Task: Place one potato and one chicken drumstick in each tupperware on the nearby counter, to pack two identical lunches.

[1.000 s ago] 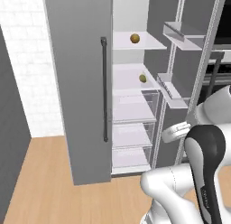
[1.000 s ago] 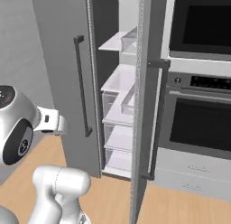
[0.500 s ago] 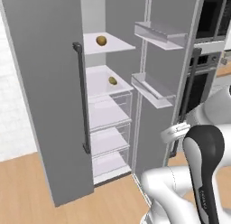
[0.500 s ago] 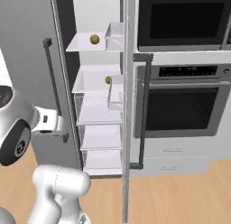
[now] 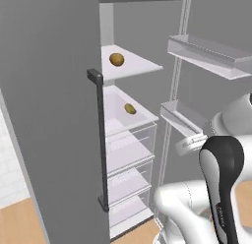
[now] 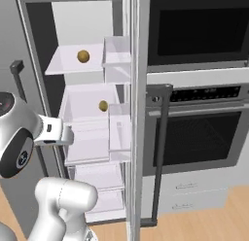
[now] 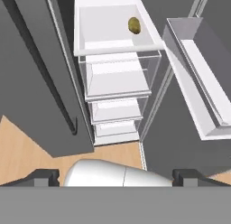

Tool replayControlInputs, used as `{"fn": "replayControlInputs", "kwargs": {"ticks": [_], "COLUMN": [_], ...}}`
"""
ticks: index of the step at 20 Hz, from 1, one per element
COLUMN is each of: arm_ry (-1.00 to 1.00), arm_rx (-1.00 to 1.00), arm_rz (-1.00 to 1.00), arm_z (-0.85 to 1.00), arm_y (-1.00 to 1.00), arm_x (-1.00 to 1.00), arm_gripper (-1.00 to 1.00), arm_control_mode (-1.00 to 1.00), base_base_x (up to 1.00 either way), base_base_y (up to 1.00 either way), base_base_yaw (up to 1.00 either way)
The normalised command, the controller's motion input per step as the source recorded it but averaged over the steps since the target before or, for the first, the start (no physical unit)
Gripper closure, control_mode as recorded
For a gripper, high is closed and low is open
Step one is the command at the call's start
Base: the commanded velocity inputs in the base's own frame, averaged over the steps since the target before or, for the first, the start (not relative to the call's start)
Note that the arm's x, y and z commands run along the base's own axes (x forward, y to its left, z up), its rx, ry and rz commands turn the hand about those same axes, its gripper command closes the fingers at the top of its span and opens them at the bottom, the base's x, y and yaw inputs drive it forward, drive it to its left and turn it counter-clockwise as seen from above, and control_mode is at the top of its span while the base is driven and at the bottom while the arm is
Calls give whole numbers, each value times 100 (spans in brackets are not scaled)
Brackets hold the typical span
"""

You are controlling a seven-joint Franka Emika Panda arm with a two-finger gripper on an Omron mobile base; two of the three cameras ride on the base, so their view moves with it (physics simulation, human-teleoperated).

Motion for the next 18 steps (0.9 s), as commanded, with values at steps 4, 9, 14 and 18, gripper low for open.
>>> {"fn": "replayControlInputs", "kwargs": {"ticks": [4, 9, 14, 18], "arm_ry": [0, -5, -35, -35], "arm_rx": [0, 0, 0, 0], "arm_rz": [0, -1, 0, 0], "arm_z": [0, 3, 56, 67], "arm_y": [0, 1, 0, 0], "arm_x": [0, 55, 6, 10], "arm_gripper": [-100, -100, -100, -100], "arm_control_mode": [100, -100, -100, -100], "base_base_x": [84, 0, 0, 0], "base_base_y": [7, 0, 0, 0], "base_base_yaw": [-13, 0, 0, 0]}}
